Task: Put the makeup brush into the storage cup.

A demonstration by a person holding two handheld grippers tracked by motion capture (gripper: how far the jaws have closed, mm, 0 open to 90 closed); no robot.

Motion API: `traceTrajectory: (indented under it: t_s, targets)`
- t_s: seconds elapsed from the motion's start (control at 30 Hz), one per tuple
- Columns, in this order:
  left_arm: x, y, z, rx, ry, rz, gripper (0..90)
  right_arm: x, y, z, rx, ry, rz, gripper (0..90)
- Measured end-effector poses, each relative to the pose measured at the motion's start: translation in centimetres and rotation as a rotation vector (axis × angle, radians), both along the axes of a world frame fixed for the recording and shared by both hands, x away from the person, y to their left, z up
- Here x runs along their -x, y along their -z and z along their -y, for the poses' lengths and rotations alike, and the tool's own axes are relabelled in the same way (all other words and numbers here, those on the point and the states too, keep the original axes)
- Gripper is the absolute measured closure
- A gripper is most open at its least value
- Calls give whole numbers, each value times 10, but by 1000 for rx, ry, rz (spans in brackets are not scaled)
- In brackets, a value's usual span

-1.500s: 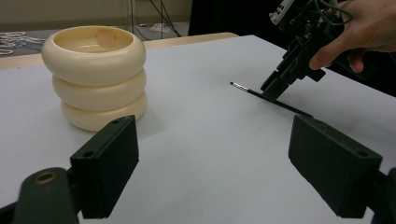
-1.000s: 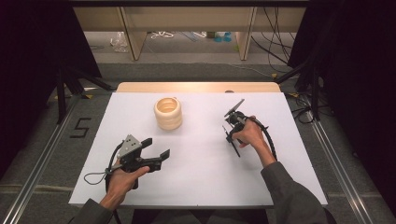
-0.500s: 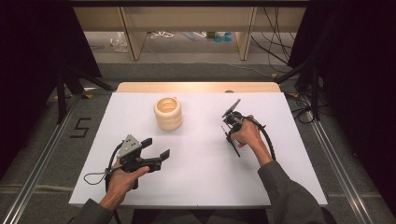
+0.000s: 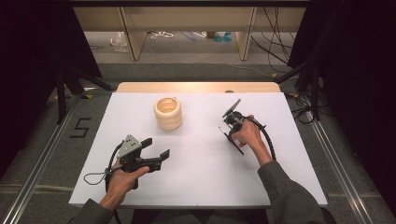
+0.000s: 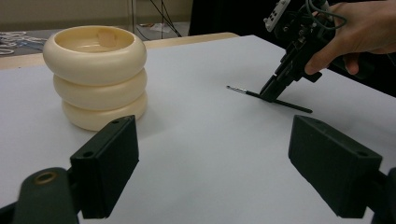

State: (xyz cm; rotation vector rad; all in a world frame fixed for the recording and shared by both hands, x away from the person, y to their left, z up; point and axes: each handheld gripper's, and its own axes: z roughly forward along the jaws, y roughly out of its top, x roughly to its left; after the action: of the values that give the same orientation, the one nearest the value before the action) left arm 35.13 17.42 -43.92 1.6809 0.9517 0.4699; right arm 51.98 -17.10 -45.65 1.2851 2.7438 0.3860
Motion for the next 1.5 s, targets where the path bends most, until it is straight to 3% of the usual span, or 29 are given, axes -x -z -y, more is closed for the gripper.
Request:
traceTrajectory:
  t_s: [0.4, 0.53, 0.87, 1.07, 1.23, 1.5]
  targets:
    - [0, 0, 0, 3, -1, -3, 157, 0, 0, -1, 12, -19, 7, 857]
    - [-1, 1, 0, -2, 2, -2, 157, 0, -4, 3, 0, -42, 35, 858]
    - [-1, 1, 0, 0, 1, -2, 157, 8, -37, 11, -168, -43, 136, 857]
    - [-1, 1, 0, -1, 1, -3, 157, 9, -44, 14, -246, -45, 196, 857]
    - [-1, 1, 0, 4, -1, -5, 157, 13, -50, 14, -350, -58, 267, 857]
    - [-1, 1, 0, -1, 3, -2, 157, 23, -59, 11, -485, -86, 306, 857]
